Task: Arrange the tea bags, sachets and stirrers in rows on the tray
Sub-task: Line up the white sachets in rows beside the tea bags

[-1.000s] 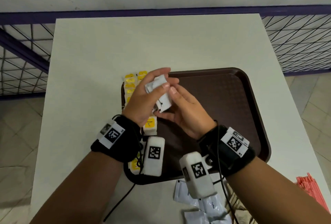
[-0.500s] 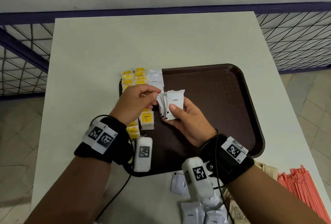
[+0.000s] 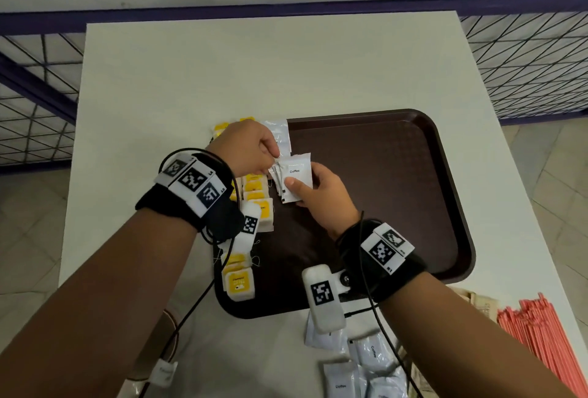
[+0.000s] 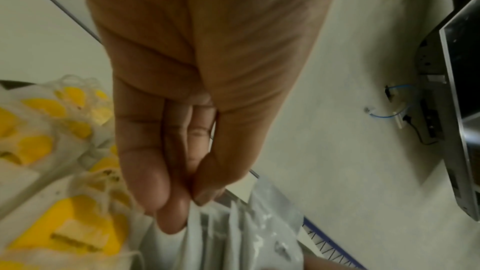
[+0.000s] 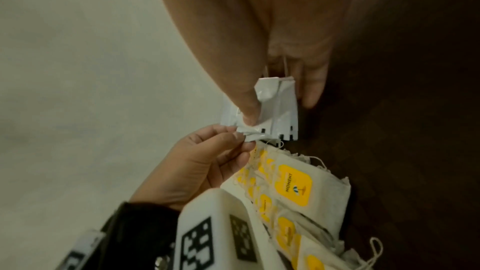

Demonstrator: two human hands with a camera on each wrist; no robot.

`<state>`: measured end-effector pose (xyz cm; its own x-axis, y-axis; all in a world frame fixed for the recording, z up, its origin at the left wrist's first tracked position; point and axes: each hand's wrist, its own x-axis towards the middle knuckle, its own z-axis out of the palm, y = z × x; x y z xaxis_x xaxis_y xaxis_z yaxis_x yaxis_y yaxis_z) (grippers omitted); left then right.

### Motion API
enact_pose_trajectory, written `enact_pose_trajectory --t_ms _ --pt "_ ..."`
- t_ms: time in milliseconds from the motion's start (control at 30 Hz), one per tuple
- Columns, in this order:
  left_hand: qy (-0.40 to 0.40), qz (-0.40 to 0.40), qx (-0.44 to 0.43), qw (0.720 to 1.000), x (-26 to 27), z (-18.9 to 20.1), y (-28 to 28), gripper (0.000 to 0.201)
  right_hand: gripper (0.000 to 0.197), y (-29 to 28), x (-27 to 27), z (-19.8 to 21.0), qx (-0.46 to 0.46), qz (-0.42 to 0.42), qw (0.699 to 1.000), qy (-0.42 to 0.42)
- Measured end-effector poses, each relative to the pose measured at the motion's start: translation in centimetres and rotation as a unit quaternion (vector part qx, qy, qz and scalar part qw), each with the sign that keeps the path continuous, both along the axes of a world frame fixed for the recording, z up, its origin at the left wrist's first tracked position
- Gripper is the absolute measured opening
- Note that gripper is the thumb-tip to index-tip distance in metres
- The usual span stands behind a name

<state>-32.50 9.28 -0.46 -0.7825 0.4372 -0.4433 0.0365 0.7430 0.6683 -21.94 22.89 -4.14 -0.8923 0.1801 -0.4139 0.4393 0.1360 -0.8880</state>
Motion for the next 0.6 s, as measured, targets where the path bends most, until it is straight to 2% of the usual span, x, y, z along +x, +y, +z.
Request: enact_pose_trajectory --t_ms 67,100,200,333,433,600 --pt "0.015 -0.008 -0.014 1.0 -0.3 -0.1 0.1 0.016 0.032 0.1 -0.4 -0.7 0.103 0.018 0.994 -0.008" --pt "0.028 -0.015 -0.023 0.999 -0.4 -0.1 0.2 0.016 0.04 0.1 -0.5 -0.9 0.126 0.018 0.992 -0.011" --pt "0.08 -0.051 -0.056 0.994 -0.6 -0.1 0.5 0.016 0.054 0.0 -0.5 -1.4 0.129 0.014 0.991 -0.012" --pt "0.113 -0.059 -0.09 0.988 -0.8 -0.3 0.4 0.021 0.044 0.3 -0.6 -1.4 0.126 0.02 0.992 0.003" --pt "0.139 -0.07 -0.126 0.98 -0.8 -0.3 0.4 0.022 0.044 0.5 -0.9 -0.9 0.096 0.003 0.995 0.013" --pt "0.17 -0.086 -0.166 0.968 -0.7 -0.2 0.6 0.022 0.036 0.7 -1.2 -1.0 0.126 0.015 0.991 0.031"
